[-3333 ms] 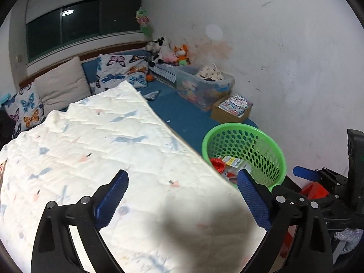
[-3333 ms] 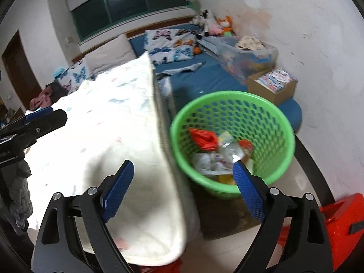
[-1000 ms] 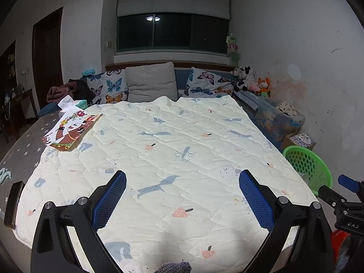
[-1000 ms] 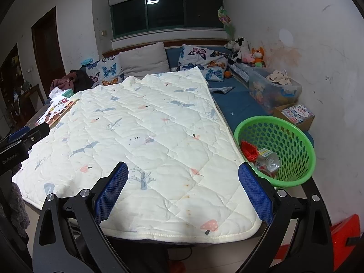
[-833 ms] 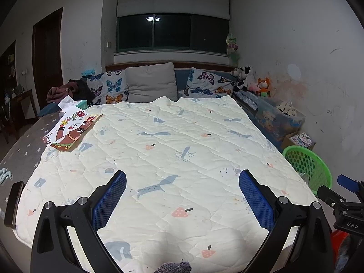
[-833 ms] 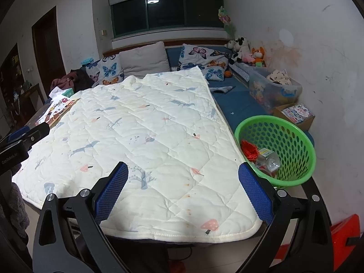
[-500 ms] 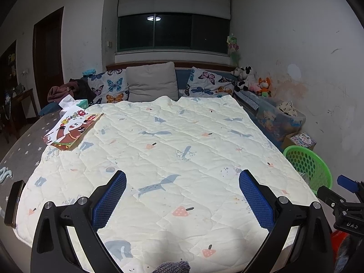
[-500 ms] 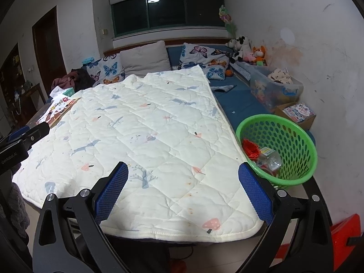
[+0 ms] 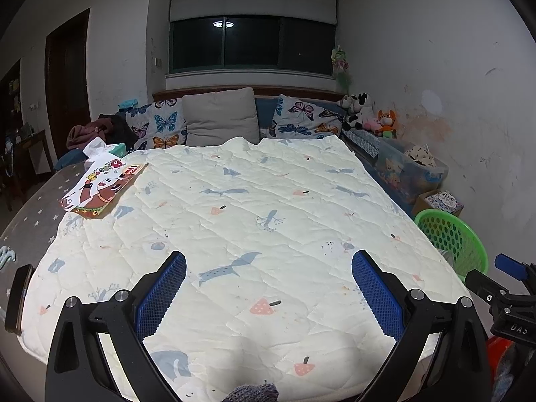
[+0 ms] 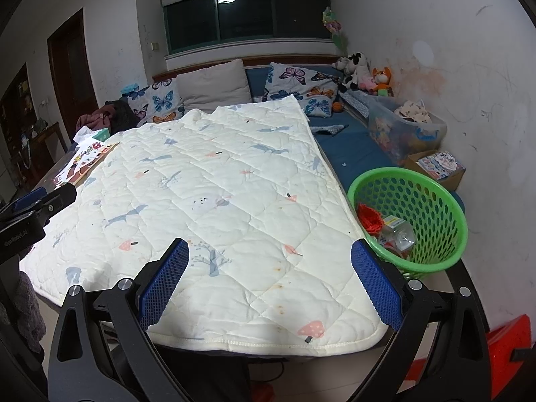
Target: Collect trash
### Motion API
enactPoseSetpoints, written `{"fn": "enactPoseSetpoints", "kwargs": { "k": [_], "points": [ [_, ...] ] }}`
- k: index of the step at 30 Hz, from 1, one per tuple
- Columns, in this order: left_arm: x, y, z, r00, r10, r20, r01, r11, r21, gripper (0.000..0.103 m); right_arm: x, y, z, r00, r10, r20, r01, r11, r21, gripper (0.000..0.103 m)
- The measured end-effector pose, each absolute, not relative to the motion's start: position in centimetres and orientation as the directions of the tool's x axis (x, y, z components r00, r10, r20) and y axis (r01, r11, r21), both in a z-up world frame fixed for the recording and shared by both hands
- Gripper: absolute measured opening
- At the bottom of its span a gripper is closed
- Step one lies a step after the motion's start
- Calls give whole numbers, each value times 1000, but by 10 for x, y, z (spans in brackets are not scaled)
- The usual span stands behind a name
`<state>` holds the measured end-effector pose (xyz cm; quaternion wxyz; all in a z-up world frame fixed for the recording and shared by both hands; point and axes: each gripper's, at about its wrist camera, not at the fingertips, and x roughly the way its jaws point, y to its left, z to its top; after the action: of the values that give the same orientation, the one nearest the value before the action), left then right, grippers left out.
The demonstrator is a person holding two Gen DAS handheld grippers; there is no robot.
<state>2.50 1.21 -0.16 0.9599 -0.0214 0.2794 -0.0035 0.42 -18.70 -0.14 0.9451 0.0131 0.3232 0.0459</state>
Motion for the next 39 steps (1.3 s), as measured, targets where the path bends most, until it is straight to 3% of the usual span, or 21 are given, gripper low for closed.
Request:
{"fn": "enactPoseSetpoints", "kwargs": {
  "k": [39],
  "points": [
    [23,8,-4,841,-16,-541,-9,999,-43,96,4,-185,2,786,105,-609,-89,994,57,97]
  ]
}}
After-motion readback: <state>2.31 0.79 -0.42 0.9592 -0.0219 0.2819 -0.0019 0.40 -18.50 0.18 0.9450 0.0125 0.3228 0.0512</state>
